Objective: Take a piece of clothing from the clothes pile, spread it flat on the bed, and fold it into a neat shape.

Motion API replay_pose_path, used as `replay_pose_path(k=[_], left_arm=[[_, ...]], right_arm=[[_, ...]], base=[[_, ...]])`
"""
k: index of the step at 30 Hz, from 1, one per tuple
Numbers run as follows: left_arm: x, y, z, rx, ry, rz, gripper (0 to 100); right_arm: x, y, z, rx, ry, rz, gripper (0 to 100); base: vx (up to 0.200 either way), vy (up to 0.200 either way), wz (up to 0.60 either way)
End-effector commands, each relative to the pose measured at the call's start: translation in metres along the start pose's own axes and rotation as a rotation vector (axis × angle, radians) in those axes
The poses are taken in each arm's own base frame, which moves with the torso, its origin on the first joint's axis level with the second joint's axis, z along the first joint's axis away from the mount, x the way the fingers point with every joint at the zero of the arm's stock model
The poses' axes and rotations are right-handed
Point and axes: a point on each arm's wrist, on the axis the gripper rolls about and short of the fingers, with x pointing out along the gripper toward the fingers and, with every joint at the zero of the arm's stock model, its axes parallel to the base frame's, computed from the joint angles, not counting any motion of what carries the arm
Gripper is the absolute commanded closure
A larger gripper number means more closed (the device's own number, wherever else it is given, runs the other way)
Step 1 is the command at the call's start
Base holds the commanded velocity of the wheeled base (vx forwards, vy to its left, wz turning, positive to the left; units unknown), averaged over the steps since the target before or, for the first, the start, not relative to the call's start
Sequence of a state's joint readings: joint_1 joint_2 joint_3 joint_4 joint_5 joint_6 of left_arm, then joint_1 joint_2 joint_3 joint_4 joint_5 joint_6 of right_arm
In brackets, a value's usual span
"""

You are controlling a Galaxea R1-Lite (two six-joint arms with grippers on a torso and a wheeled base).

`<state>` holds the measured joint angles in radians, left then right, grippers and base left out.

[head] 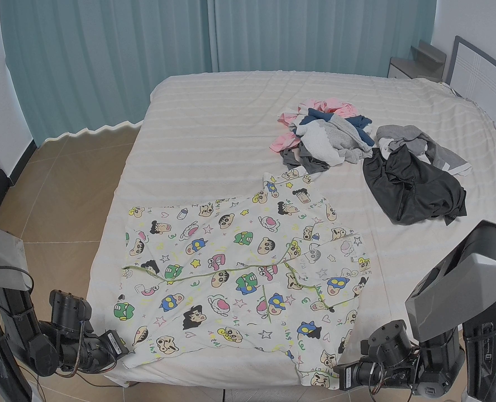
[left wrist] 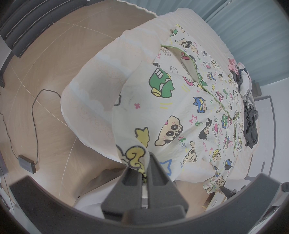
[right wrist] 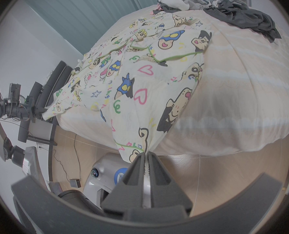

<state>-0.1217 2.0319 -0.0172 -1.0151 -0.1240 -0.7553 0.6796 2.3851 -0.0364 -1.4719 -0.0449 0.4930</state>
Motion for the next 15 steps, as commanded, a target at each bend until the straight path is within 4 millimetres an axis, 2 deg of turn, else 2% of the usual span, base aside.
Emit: replay_pose_path(k=[1, 11, 12, 15], left_arm=[[-0.0028, 0.0016, -0.0021, -0.002, 0.003, 0.002, 100], [-0.0027, 0.0026, -0.0016, -0.01, 0.003, 0.003, 100], [-0.0027, 0.0026, -0.0016, -0.01, 0.003, 0.003, 100], [-0.0024, 0.0027, -0.0017, -0.01, 0.004, 0.004, 100]], right_arm=[[0.0077, -0.0022, -0.0054, -0.005, 0.029, -0.016, 100], [0.0138, -0.0007, -0.0011, -0.009, 0.004, -0.02, 100], [0.014, -0.0008, -0.0014, -0.012, 0.005, -0.021, 0], [0.0167, -0.0006, -0.0013, -0.018, 0.001, -0.019, 0]], base=[[0.0, 0.0, 0.0], [0.0, 0.0, 0.0], [0.0, 0.0, 0.0], [0.0, 0.0, 0.0]])
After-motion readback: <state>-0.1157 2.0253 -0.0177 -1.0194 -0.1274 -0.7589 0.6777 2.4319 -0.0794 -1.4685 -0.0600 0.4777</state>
